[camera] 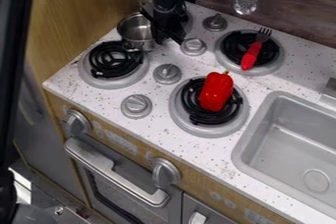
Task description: Move the silver pot to the top left burner.
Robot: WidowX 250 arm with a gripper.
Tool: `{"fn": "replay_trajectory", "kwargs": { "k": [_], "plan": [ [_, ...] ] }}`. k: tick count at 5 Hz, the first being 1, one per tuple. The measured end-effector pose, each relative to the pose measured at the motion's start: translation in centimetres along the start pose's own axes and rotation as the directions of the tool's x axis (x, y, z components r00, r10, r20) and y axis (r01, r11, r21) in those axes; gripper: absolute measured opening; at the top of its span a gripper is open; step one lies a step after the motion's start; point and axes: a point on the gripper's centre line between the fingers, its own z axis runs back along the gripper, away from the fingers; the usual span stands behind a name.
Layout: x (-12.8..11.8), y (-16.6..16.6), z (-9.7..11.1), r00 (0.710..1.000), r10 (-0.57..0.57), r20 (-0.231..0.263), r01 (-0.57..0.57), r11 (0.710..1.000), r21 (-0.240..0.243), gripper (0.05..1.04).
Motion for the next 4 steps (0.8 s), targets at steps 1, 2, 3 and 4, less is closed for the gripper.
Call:
{"fn": "replay_trajectory", "kwargs": {
  "k": [1,2,3,4],
  "plan": [
    [1.5,1.1,-1.4,1.000,-0.023,-0.007,0.024,0.998,0.055,0.056],
    [3.0,1.3,-1.8,0.998,-0.052,0.023,0.050,0.996,0.080,0.056],
    [4.0,1.2,-1.9,0.995,-0.081,0.062,0.077,0.994,0.072,0.056],
    [4.7,0.6,-1.9,0.988,-0.108,0.106,0.103,0.993,0.051,0.056]
  ]
}}
